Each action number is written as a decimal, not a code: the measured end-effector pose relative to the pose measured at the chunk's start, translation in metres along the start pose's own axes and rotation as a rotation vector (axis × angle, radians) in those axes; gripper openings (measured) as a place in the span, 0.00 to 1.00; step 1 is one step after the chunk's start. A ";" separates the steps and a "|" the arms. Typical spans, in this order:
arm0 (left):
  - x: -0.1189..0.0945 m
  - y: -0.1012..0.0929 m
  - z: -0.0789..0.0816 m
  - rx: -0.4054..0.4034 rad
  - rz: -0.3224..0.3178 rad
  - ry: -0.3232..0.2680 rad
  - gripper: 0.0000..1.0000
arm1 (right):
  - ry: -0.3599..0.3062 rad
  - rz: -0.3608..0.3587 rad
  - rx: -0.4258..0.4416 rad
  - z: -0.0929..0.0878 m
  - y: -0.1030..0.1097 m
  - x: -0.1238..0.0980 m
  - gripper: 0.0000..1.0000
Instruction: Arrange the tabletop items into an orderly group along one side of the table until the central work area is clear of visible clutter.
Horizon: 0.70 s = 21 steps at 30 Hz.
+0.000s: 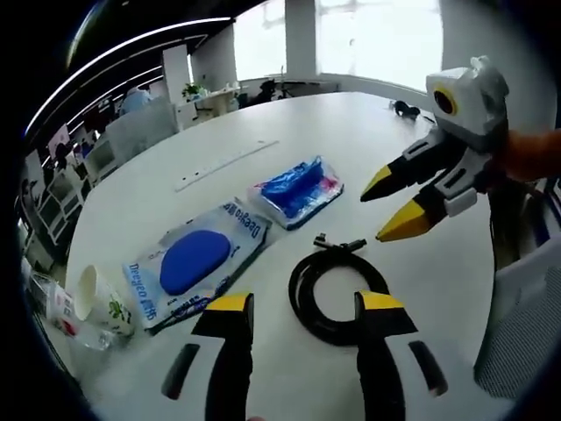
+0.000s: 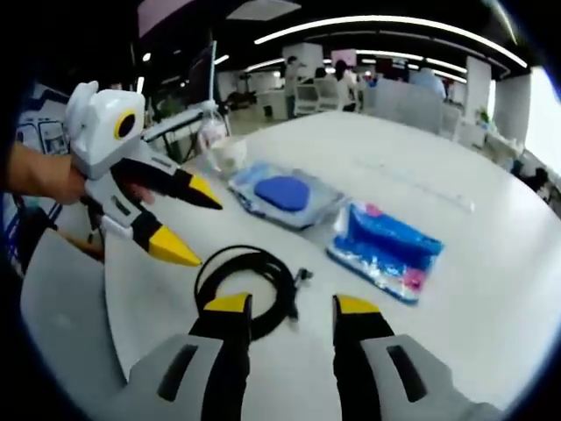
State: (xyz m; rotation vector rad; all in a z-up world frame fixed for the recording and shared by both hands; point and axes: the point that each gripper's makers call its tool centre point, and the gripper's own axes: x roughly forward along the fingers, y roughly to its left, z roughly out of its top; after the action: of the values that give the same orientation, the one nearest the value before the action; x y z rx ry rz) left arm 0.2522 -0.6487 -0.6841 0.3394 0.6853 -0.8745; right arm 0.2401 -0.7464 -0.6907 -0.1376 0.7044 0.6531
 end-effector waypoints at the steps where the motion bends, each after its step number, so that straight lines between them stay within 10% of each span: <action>1: 0.001 0.000 -0.001 -0.002 -0.002 0.002 0.45 | 0.002 0.002 0.002 -0.001 0.001 0.001 0.33; 21: 0.015 -0.005 -0.013 -0.021 -0.028 0.026 0.44 | 0.052 0.026 0.040 -0.017 0.011 0.018 0.33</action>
State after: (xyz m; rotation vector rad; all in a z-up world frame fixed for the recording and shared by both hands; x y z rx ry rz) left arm 0.2498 -0.6531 -0.7038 0.3235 0.7246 -0.8901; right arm 0.2343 -0.7339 -0.7148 -0.1085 0.7700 0.6620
